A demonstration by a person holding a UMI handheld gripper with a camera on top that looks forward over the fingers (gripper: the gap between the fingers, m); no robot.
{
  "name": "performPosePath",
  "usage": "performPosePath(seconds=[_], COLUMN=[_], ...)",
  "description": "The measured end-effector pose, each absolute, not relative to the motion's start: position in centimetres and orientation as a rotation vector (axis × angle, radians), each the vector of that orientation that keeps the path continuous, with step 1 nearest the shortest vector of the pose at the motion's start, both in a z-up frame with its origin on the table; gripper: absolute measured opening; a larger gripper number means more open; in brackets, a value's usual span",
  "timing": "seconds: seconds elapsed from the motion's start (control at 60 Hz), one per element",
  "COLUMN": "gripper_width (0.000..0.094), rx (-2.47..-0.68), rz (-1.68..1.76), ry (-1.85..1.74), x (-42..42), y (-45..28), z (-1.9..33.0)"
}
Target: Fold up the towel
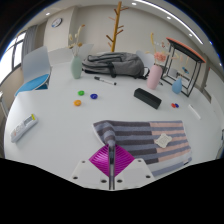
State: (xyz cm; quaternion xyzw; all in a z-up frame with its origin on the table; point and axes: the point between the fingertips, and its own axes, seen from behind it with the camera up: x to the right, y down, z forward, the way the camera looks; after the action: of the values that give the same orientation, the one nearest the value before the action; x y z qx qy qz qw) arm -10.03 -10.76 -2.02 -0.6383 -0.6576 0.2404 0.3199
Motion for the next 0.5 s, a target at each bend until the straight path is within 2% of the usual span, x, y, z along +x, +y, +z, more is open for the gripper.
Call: performPosePath(seconds=[0.1,0.2,0.317,0.4,0.5], gripper_width=[0.0035,0.0035,0.0035,0.0034,0.0035], rx=[-1.761,-1.778,-1.812,-1.849,-1.895], rz=[0.73,0.87,0.947,0.93,0.874], ry=[-1.753,-1.731,-1.635,-1.574,-1.541], x=[-9.0,-9.4,-10.5,-11.1,-10.8], y=[-13.5,-14.9,-12.1,-7.8,-2.7], z=[0.1,5.4,10.7,12.0,11.4])
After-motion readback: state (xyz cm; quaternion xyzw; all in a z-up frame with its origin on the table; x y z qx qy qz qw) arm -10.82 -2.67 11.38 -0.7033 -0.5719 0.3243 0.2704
